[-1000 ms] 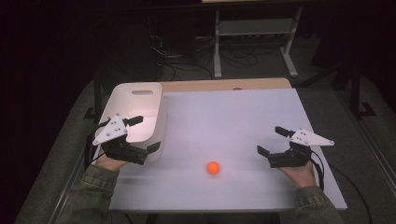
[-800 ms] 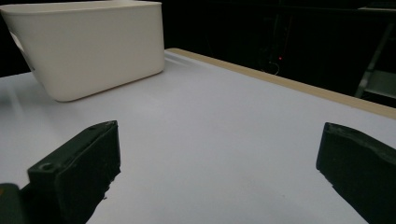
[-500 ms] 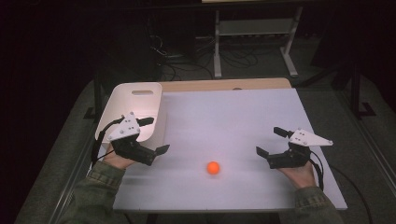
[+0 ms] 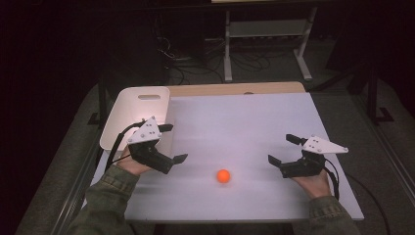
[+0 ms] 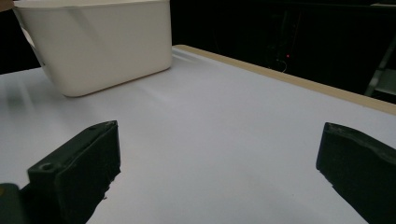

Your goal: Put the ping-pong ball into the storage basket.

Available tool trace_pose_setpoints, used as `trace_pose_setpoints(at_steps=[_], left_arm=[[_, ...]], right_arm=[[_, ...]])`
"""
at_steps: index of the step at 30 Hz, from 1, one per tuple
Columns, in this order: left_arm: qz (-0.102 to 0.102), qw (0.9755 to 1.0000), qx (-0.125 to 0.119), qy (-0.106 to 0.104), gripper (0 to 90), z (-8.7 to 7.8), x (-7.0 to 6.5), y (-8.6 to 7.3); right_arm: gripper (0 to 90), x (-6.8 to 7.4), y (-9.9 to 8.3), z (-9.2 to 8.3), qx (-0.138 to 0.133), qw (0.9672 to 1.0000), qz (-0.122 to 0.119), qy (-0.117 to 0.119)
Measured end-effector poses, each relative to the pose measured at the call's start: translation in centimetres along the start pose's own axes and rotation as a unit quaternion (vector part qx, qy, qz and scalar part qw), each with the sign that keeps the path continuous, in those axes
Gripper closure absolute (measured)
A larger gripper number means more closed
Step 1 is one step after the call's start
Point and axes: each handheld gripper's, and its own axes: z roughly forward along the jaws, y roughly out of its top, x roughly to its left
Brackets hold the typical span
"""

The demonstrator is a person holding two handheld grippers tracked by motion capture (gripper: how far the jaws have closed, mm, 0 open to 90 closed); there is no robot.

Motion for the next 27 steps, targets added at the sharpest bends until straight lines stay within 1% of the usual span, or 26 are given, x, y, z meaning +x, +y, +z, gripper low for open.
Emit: trace_pose_setpoints(at_steps=[11,18,22,27], left_arm=[[0.006,0.9997,0.013,-0.022,0.0,1.5,-0.4,0.7],[0.011,0.9989,0.023,-0.04,0.0,2.8,-0.8,0.9],[0.014,0.9984,0.03,-0.045,0.0,3.3,-0.9,1.0],[0.016,0.9981,0.029,-0.053,0.0,3.8,-1.1,1.2]], right_arm=[[0.0,0.0,0.0,0.0,0.0,1.0,-0.002,0.003],[0.0,0.1,0.0,0.0,0.002,1.0,-0.002,0.006],[0.0,0.1,0.0,0.0,0.002,1.0,-0.002,0.007],[0.0,0.1,0.0,-0.1,0.001,1.0,-0.002,0.008]])
